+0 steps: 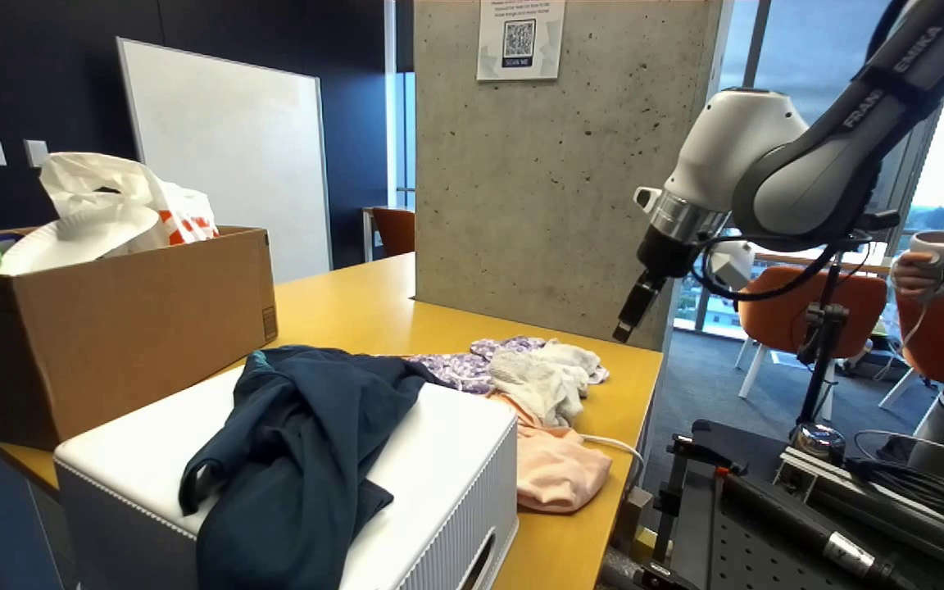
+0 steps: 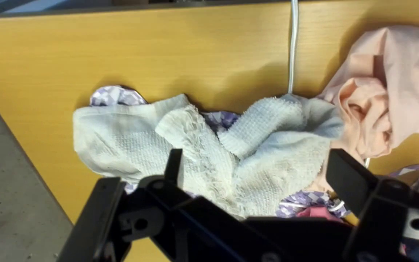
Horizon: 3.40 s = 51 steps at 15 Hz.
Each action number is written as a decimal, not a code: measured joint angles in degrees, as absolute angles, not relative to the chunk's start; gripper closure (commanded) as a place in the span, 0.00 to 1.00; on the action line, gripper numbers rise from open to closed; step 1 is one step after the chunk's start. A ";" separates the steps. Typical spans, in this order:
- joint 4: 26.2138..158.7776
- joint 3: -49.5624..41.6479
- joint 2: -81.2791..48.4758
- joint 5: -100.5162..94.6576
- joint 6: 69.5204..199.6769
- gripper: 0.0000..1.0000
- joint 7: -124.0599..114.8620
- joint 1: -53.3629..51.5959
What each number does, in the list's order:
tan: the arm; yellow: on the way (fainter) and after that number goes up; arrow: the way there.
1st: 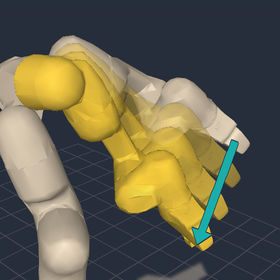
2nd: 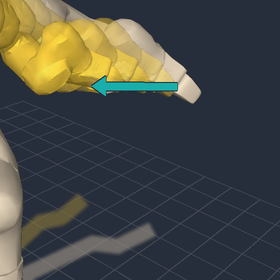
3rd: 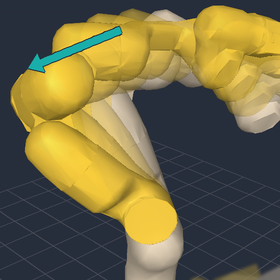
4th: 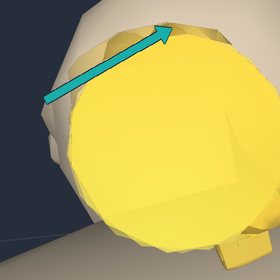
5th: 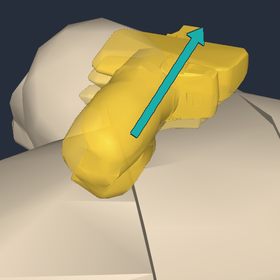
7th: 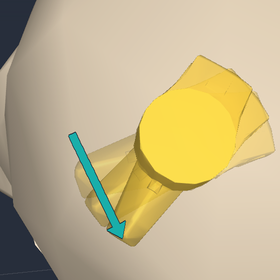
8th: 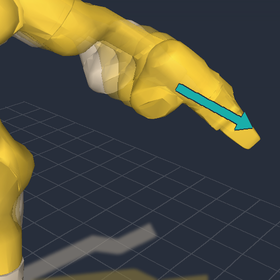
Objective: Place the items on the table on top of the white storage container.
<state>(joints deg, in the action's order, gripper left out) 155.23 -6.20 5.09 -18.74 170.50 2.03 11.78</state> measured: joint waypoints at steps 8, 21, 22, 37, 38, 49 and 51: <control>135.12 -3.97 -24.13 -8.58 176.57 0.00 4.73 10.17; 126.68 0.33 -30.94 -7.94 176.86 0.95 6.08 12.84; 126.68 0.26 -30.53 -7.94 176.86 0.99 6.08 12.84; 118.98 -22.56 -21.62 -17.41 176.51 0.97 -7.35 -14.36; 117.94 -24.67 -21.86 -18.67 176.39 0.97 -9.47 -17.99; 114.23 -38.99 -13.63 -35.09 166.66 0.97 -30.37 -55.06; 115.45 -38.54 -10.24 -37.36 163.59 0.97 -32.63 -59.64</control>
